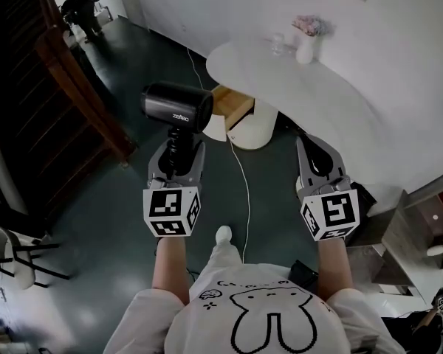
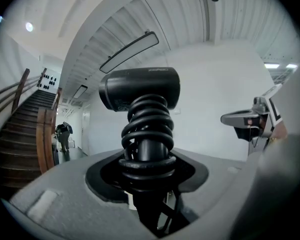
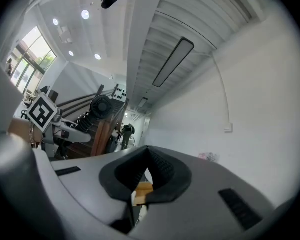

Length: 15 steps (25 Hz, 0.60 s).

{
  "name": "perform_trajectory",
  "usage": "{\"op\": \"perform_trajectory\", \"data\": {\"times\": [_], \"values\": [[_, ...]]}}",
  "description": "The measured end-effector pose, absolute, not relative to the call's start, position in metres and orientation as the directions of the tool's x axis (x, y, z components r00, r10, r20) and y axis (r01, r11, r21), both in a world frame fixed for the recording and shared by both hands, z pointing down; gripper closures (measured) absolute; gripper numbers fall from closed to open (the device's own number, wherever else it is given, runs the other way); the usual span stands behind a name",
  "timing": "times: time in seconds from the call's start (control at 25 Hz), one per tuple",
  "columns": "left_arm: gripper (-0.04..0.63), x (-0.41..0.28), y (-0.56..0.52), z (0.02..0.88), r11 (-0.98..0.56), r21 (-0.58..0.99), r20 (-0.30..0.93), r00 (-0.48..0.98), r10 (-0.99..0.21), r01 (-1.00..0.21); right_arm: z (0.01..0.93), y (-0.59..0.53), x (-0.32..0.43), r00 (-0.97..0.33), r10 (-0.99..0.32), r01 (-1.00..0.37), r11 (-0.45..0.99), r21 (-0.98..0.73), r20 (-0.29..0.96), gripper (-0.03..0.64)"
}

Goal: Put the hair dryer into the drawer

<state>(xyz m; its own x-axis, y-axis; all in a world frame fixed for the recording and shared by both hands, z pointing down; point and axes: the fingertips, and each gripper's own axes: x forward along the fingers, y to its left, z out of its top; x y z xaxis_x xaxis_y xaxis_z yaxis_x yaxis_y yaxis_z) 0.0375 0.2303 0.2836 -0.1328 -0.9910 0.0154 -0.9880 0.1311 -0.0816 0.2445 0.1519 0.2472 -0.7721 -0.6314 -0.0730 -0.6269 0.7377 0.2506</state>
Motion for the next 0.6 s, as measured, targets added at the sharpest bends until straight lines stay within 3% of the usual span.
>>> {"op": "perform_trajectory", "data": {"times": [0.6], "values": [[0.370, -0.118, 0.085, 0.296, 0.038, -0.065, 0.074, -0.043, -0.996, -0.997, 0.262, 0.016, 0.112, -0.696, -0.718, -0.704, 0.680, 0.207, -0.008, 0.618]]}}
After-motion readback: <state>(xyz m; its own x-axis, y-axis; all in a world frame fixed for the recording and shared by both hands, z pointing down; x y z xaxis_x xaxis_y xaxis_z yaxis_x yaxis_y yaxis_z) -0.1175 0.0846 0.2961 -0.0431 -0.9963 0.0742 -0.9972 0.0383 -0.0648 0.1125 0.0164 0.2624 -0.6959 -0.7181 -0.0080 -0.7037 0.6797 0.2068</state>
